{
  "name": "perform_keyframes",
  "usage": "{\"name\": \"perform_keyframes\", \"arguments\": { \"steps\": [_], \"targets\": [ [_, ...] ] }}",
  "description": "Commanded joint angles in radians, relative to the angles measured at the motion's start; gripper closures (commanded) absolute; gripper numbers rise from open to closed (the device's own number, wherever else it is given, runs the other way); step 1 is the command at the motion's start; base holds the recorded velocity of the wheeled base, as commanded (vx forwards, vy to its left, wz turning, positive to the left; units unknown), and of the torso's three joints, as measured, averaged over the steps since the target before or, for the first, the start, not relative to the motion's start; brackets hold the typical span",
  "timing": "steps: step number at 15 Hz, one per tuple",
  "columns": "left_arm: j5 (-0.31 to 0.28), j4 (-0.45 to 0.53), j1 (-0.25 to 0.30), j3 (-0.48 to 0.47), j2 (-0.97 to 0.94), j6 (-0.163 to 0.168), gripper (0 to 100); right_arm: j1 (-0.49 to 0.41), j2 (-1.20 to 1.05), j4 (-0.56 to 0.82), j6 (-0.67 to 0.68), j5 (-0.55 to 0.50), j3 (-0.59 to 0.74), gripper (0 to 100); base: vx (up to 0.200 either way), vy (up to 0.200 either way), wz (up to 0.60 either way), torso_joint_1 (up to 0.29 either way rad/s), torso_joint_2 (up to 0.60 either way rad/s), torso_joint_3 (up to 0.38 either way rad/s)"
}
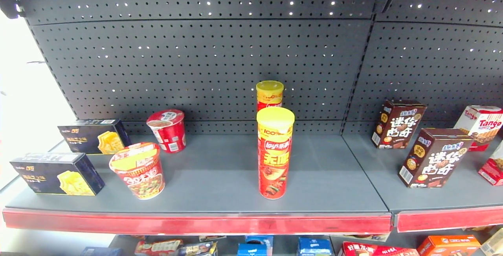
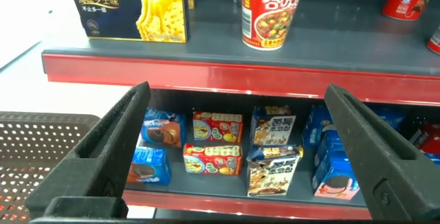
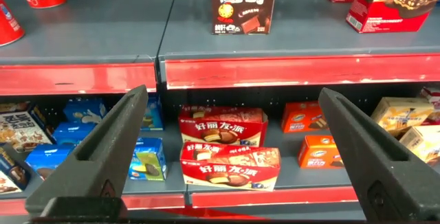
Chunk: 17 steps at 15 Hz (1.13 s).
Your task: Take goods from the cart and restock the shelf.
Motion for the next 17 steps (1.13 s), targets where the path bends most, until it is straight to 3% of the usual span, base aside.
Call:
{"name": "perform_keyframes", "arguments": {
  "steps": [1, 17],
  "targets": [
    [-0.001, 0.0, 0.0, 0.0, 0.001, 0.001, 0, 0.0, 0.001, 0.0, 0.001, 0.0, 0.0, 0, 0.2, 0.0, 0.0, -0.007, 0.01, 0.002],
    [0.001, 0.0, 0.0, 0.0, 0.001, 0.001, 0, 0.0, 0.001, 0.0, 0.0, 0.001, 0.0, 0, 0.013, 0.0, 0.0, -0.001, 0.0, 0.0]
  ]
}}
